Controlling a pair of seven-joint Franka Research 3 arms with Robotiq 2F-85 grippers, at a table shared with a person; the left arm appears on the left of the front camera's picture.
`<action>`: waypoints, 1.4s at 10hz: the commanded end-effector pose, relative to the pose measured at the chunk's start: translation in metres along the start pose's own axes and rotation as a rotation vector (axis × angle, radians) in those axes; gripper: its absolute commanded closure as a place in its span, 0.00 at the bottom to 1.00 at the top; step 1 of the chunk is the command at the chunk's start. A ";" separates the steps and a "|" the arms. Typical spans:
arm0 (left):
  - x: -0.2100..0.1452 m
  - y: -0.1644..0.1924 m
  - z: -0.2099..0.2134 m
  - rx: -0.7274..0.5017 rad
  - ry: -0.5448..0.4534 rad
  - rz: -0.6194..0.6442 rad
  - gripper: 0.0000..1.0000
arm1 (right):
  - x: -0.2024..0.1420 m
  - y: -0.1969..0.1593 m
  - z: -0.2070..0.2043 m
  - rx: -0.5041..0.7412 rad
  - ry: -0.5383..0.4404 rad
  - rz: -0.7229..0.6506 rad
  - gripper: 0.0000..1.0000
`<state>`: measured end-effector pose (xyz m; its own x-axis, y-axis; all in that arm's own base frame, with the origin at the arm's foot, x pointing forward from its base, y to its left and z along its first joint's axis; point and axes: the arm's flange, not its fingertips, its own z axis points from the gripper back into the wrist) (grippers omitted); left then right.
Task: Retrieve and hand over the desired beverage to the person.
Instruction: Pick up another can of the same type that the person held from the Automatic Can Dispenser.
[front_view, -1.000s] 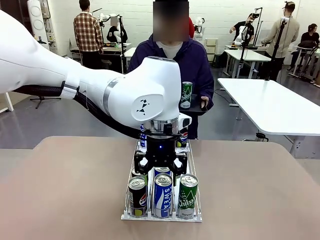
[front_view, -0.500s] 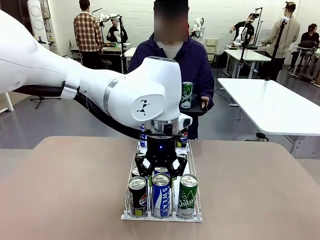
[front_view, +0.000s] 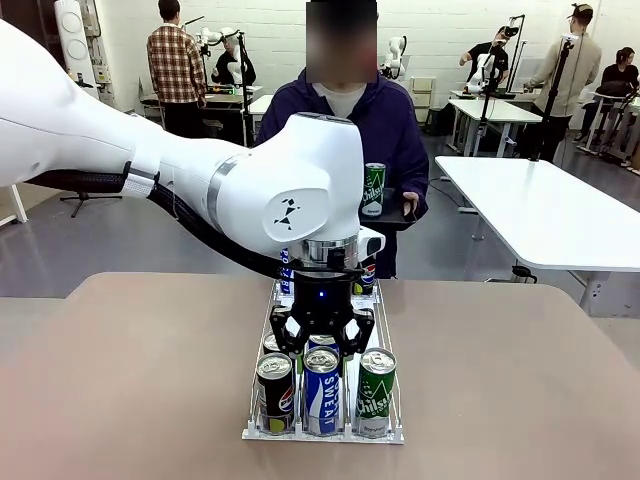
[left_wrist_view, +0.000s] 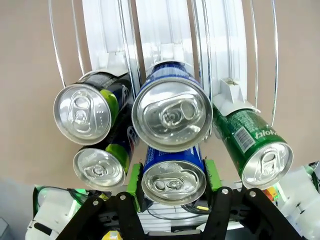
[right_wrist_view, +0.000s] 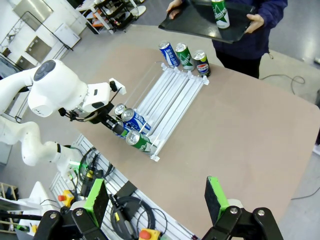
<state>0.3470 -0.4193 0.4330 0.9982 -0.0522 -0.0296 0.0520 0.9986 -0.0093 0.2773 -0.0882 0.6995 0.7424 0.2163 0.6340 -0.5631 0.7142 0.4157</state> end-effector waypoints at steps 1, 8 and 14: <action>-0.016 -0.005 0.042 0.030 0.017 -0.033 1.00 | 0.000 -0.003 -0.002 0.008 0.002 0.012 0.00; -0.083 -0.012 0.270 -0.044 -0.135 -0.075 1.00 | 0.000 -0.003 -0.002 0.008 0.002 0.012 0.00; -0.063 0.000 0.303 0.028 -0.098 -0.145 1.00 | 0.000 -0.003 -0.002 0.008 0.002 0.012 0.00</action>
<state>0.2897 -0.4093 0.7255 0.9845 -0.1653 0.0591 0.1645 0.9862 0.0183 0.2775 -0.0883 0.6992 0.7429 0.2163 0.6335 -0.5629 0.7141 0.4162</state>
